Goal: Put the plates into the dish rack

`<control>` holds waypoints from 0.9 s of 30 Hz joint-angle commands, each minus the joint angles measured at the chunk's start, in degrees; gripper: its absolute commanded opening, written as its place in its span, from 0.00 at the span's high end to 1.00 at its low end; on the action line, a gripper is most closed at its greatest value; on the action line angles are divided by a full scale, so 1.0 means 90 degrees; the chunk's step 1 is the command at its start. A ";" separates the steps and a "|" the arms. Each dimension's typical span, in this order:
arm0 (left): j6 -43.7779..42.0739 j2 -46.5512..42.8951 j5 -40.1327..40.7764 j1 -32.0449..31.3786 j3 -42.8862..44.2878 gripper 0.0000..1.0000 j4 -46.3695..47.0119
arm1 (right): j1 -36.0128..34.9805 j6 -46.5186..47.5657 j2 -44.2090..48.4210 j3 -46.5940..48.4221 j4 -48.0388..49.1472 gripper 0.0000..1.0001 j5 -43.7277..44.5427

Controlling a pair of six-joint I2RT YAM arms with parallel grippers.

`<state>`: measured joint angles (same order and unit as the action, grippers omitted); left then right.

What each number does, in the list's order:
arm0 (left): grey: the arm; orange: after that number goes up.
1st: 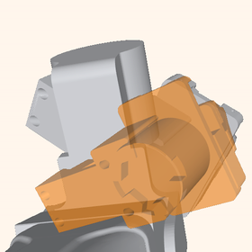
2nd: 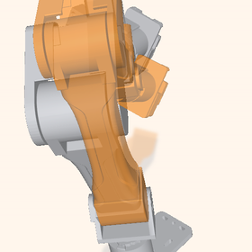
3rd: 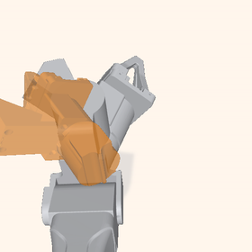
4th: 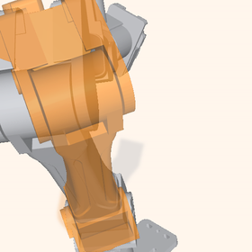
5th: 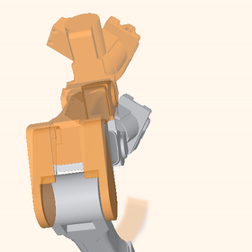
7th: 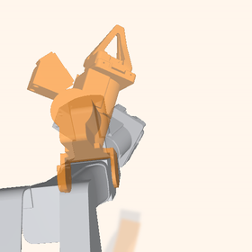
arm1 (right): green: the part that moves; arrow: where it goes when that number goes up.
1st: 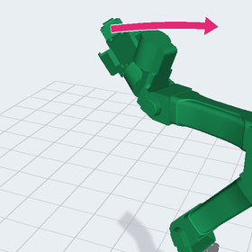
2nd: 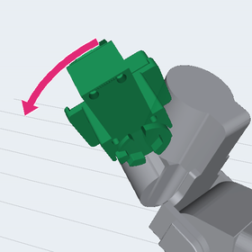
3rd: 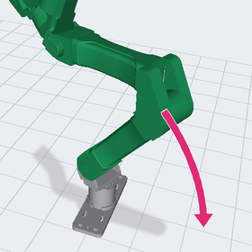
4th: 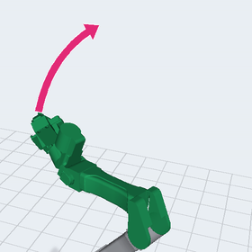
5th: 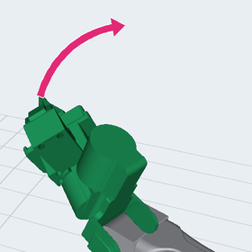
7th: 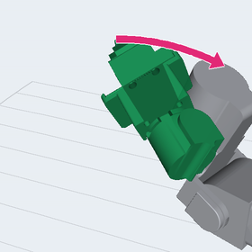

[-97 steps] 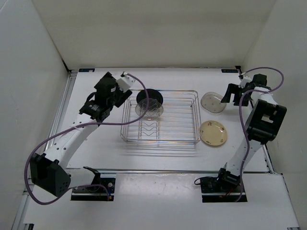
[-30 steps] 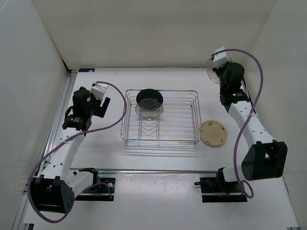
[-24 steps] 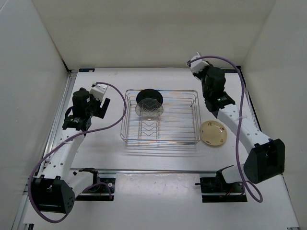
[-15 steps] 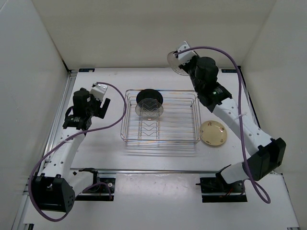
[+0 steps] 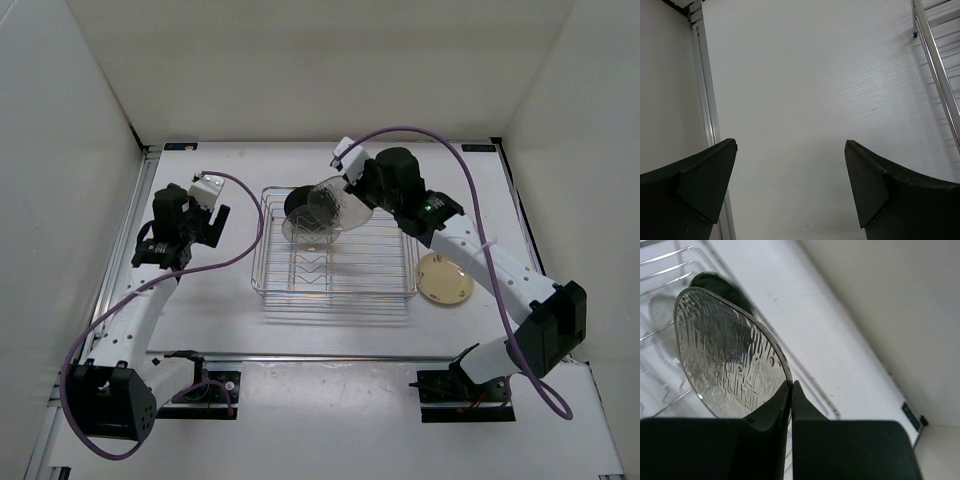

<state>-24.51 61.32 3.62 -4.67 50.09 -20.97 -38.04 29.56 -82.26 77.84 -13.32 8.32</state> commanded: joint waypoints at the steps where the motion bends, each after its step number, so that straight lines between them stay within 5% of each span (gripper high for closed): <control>1: 0.0077 0.0013 0.0028 0.0030 0.0167 0.00 -0.0004 | -0.0041 -0.0267 0.0136 -0.0085 -0.0140 1.00 -0.0757; 7: 0.0077 0.0071 0.0028 0.0030 0.0167 0.00 -0.0004 | -0.0470 0.0005 -0.0117 -0.0017 -0.0199 1.00 -0.0486; 19: -0.0108 0.0071 0.0282 -0.0097 0.0226 0.00 -0.0062 | -0.1105 0.1255 -0.0655 0.0745 0.0307 1.00 0.1829; 27: -0.0167 0.0071 0.0340 -0.0155 0.0226 0.00 -0.0120 | -0.1164 0.2046 -0.0597 0.0667 0.0699 1.00 0.1957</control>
<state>-25.63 62.39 5.69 -5.76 50.26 -21.28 -48.03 43.83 -88.64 81.01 -11.22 23.70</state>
